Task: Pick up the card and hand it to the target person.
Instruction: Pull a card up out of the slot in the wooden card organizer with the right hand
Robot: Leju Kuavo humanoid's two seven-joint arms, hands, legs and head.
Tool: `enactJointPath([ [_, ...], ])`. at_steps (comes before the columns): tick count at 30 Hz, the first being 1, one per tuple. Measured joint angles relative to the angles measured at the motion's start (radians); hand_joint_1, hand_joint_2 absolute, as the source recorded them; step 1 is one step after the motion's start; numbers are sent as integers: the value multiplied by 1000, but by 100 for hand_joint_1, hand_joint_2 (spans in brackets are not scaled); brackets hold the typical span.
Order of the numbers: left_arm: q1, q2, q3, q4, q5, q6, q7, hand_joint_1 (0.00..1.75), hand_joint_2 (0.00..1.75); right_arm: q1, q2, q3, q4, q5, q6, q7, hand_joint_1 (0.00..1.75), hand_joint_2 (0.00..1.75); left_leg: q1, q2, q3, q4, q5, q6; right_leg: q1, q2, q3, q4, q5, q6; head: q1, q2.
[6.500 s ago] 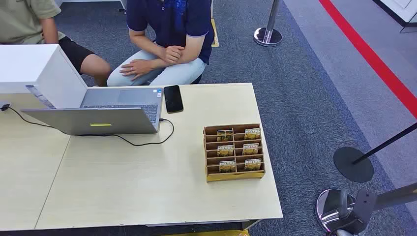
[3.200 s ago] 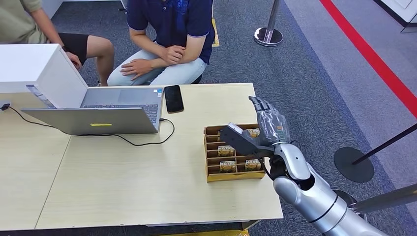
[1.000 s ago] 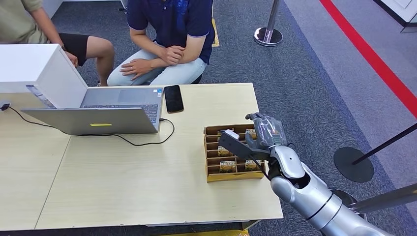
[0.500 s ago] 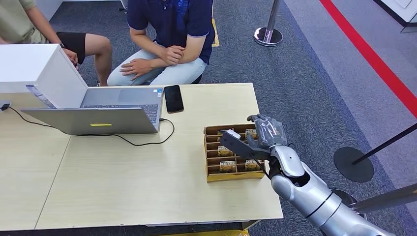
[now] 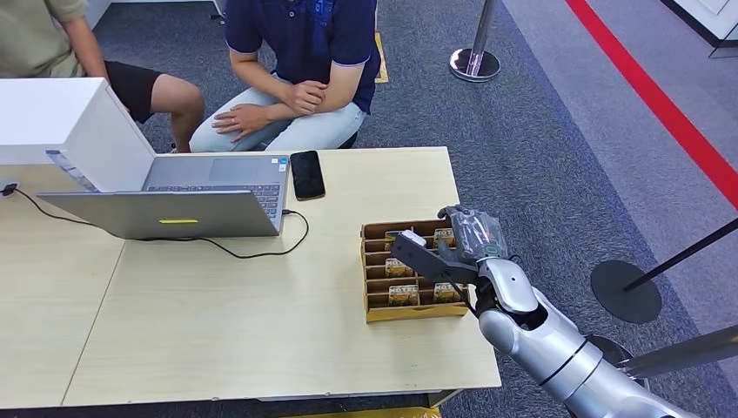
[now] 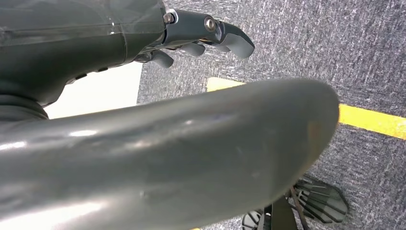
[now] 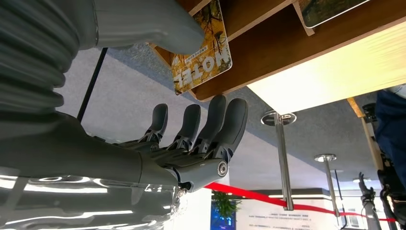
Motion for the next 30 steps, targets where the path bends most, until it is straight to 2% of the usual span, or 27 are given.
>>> enactJointPath([
  [25,0,0,0,0,2,0,5,0,0,-17,-2,1,9,-18,-19,-7,82,175,0,0,0,0,0,0,0,0,0,0,0,0,0,0],
  [30,0,0,1,0,2,0,2,0,0,-21,-7,-1,0,-20,-19,-6,86,175,0,0,0,0,0,0,0,0,0,0,0,0,0,0],
])
